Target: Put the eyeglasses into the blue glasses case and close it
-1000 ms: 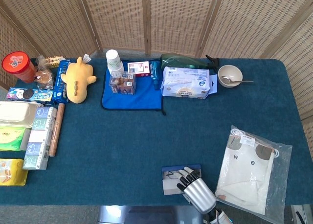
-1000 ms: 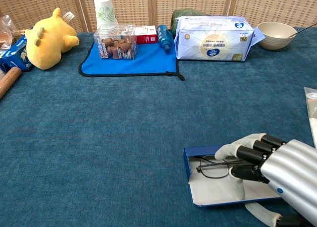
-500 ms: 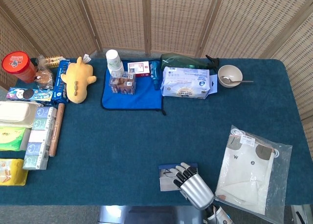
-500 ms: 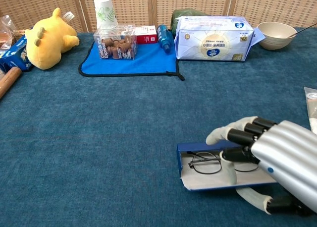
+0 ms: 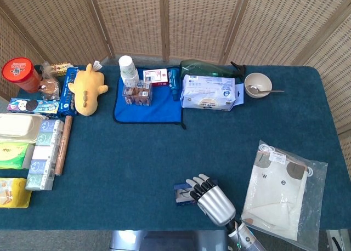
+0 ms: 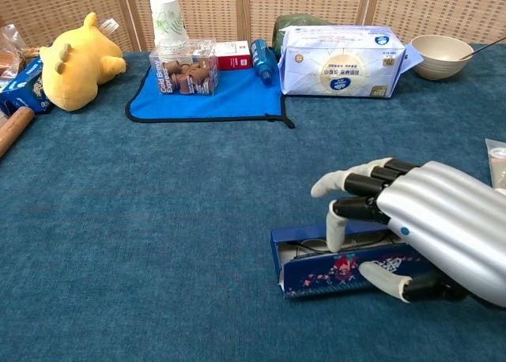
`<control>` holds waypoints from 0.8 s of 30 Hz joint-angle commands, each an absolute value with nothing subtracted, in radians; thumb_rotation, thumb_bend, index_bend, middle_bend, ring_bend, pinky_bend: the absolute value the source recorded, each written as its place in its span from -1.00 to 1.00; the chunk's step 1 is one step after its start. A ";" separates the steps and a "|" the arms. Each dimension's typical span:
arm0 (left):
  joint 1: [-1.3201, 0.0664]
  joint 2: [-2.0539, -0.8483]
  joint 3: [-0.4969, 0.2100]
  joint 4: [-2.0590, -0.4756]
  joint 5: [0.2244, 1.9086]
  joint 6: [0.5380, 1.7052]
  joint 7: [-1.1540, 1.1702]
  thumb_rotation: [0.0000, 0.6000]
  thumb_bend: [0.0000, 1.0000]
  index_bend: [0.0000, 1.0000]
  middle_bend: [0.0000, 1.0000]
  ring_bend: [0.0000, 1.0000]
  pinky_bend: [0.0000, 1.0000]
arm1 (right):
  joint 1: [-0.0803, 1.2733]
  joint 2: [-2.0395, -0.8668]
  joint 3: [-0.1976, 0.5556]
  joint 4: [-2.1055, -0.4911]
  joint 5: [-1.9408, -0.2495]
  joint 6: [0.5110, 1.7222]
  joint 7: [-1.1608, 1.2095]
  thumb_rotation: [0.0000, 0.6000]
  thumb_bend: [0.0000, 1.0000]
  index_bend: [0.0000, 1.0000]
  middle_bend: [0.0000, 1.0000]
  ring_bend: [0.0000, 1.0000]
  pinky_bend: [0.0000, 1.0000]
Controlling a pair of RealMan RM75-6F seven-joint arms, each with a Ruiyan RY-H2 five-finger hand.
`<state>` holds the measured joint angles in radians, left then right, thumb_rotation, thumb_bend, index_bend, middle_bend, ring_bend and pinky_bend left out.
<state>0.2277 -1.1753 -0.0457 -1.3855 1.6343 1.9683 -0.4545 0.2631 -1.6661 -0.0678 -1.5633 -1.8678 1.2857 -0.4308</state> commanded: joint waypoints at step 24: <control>0.223 -1.190 -0.047 -1.359 1.619 1.948 -0.466 1.00 -0.41 -0.61 -0.76 -1.00 -1.00 | 0.371 -1.720 0.025 -1.482 -1.738 1.179 -0.453 1.00 -0.36 -0.27 -0.65 -0.63 -0.51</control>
<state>0.2232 -1.1904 -0.0471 -1.3592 1.6195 1.9484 -0.4661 0.3689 -1.7201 0.0235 -1.4823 -1.7418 1.1821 -0.4499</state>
